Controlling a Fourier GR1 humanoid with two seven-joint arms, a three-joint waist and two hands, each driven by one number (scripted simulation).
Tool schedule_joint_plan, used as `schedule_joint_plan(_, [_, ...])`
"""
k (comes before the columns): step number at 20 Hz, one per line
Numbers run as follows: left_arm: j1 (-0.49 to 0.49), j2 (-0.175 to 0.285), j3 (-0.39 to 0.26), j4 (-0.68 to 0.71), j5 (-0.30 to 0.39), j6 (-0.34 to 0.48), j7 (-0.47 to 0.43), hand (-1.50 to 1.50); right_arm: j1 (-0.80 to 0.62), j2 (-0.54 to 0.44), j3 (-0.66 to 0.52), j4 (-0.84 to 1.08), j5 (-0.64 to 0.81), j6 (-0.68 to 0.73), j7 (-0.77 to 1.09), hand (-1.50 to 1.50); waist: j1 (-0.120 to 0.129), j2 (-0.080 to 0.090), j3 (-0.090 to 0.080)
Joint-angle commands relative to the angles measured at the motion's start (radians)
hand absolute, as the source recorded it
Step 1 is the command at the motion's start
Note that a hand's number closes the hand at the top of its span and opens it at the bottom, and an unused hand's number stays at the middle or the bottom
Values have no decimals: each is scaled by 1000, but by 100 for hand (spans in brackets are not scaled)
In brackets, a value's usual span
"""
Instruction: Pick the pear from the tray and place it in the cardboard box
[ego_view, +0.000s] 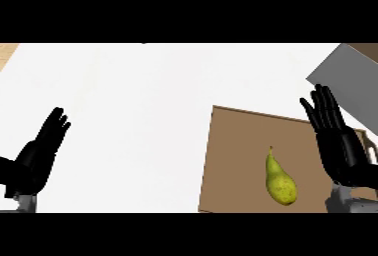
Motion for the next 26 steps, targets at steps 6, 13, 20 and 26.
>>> schedule_joint_plan(6, [-198,89,-104,-101,-164,-74,-70,0,-320,-324,-118,-27,-78,138,374,-150,-45,-45,-4])
schedule_joint_plan(13, [-213,49,-152,-101,-192,-101,-31,0,-263,-555,-100,133,35,437,202,-150,-22,-42,1])
schedule_joint_plan(20, [-239,26,-141,-42,-206,-115,-55,0,-327,-634,31,36,159,581,163,-150,-22,-44,-1])
schedule_joint_plan(26, [-248,-12,-180,-76,-232,-101,-30,0,-456,-673,213,17,244,745,308,-150,1,-44,-2])
